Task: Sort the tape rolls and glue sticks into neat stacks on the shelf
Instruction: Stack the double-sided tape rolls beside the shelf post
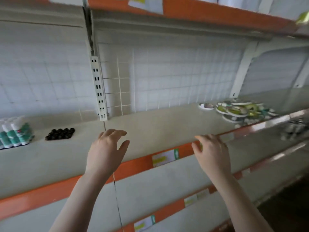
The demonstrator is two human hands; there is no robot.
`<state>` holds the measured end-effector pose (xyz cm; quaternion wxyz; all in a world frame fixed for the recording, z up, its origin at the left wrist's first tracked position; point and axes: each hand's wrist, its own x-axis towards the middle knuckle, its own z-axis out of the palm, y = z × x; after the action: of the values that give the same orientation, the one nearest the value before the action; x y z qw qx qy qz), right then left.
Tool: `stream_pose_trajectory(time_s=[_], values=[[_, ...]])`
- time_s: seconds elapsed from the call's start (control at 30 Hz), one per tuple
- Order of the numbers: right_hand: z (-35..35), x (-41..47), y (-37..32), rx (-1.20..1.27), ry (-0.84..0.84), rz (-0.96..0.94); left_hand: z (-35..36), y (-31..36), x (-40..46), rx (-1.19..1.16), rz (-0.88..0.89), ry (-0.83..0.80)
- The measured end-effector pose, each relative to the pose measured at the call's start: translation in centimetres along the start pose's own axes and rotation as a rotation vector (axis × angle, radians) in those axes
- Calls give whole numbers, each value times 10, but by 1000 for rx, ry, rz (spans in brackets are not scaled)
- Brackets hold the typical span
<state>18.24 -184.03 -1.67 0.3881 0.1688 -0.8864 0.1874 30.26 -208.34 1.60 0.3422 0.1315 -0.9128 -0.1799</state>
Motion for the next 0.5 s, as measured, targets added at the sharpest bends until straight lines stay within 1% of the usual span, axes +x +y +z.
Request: stream_pose_trajectory(time_s=[0.17,0.3,0.5], values=[[14,26,86,10,37,40,68,62,33,-32,11,-35],[40,48,151,-19,64,67,125,93,62,-38,8,-66],[69,94,234,-14,62,94,189,141,112,-26,14,-91]])
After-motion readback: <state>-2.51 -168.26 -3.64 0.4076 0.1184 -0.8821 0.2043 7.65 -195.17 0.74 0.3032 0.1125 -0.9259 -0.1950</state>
